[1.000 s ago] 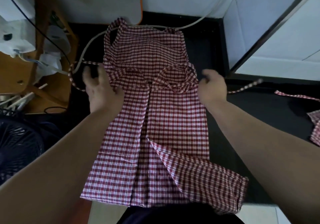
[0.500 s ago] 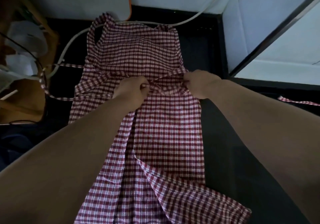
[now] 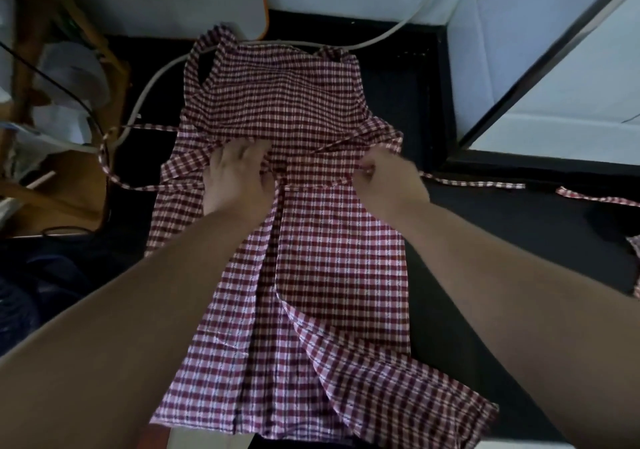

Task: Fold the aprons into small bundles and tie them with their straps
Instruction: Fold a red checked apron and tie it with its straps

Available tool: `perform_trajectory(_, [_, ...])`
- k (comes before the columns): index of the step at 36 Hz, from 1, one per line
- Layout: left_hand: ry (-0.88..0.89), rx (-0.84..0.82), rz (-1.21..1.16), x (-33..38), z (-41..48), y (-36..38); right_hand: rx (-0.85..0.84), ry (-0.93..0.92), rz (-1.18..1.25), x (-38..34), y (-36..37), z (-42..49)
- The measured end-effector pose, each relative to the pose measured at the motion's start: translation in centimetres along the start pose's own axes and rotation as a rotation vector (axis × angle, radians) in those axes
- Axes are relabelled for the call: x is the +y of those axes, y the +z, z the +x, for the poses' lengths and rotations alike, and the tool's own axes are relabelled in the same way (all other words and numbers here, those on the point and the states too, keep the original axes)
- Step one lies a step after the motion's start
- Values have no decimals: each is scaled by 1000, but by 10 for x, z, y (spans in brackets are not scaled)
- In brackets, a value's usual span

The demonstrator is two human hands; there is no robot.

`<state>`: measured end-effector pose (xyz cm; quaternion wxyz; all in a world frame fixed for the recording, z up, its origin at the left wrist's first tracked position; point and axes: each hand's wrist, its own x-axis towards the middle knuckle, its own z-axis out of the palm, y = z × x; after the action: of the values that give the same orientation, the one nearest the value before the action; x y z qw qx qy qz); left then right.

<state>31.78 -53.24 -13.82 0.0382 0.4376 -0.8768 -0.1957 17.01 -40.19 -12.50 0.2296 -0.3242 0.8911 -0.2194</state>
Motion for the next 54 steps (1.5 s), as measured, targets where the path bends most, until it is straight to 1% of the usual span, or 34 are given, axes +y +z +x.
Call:
perform_trajectory(2, [36,41,-16,-13,-15,-6,-176,-7,-22,-3,12,-15])
perform_trajectory(4, [51,11,-57,-29,-29,-10,-336,-14,-72,-9,23,-31])
perform_trajectory(6, [35,-134,-42,-46,-42,-13,-444,-30,-216,-10,35,-41])
perform_trajectory(8, [19,-319,52,-59,-51,-12,-530,-52,-342,-9,41,-46])
perform_trajectory(10, [50,-483,147,-66,-58,-8,-602,-59,-426,-8,45,-47])
perform_trajectory(12, [86,-593,208,-71,-58,-5,-642,-43,-456,-10,50,-42])
perform_trajectory(14, [101,-627,240,-65,-50,-3,-600,-32,-457,-11,45,-34])
perform_trajectory(16, [104,-607,249,-61,-37,-2,-464,-28,-464,-14,42,-25])
perform_trajectory(19, [65,-534,248,-51,-16,3,-190,-13,-517,-17,44,-15])
perform_trajectory(20, [43,-487,277,-44,-12,4,-127,0,-542,-18,41,-13])
perform_trajectory(22, [7,-370,334,-32,-12,7,-86,20,-596,-20,40,-11])
perform_trajectory(24, [-15,-240,307,-23,-23,7,-117,16,-569,-20,36,-13])
perform_trajectory(25, [-18,-182,257,-22,-31,6,-138,4,-497,-19,34,-16])
perform_trajectory(26, [-25,-158,186,-24,-39,6,-171,-1,-404,-18,34,-20])
perform_trajectory(28, [-45,-192,64,-28,-57,2,-262,5,-297,-15,29,-33])
perform_trajectory(30, [-73,-270,27,-32,-76,-1,-365,30,-266,-11,26,-46])
perform_trajectory(34, [-122,-401,127,-32,-114,-1,-450,-8,-257,-7,18,-71])
perform_trajectory(36, [-155,-413,209,-28,-129,1,-492,-51,-294,-5,16,-83])
perform_trajectory(38, [-206,-399,278,-21,-148,3,-500,-73,-343,1,13,-100])
perform_trajectory(40, [-267,-421,306,-18,-160,6,-501,-70,-373,8,12,-112])
perform_trajectory(43, [-347,-448,256,-14,-180,12,-526,-6,-477,20,10,-132])
perform_trajectory(46, [-323,-409,229,-11,-193,16,-511,45,-674,27,9,-148])
perform_trajectory(47, [-307,-401,198,-10,-196,19,-498,47,-691,28,10,-154])
perform_trajectory(49, [-320,-373,0,-7,-195,20,-476,15,-621,26,12,-162])
perform_trajectory(52, [-331,-299,-393,1,-200,17,-521,-75,-339,19,12,-182])
perform_trajectory(53, [-308,-271,-451,3,-202,15,-544,-89,-260,17,12,-188])
perform_trajectory(54, [-264,-262,-455,3,-206,15,-573,-88,-213,16,12,-193])
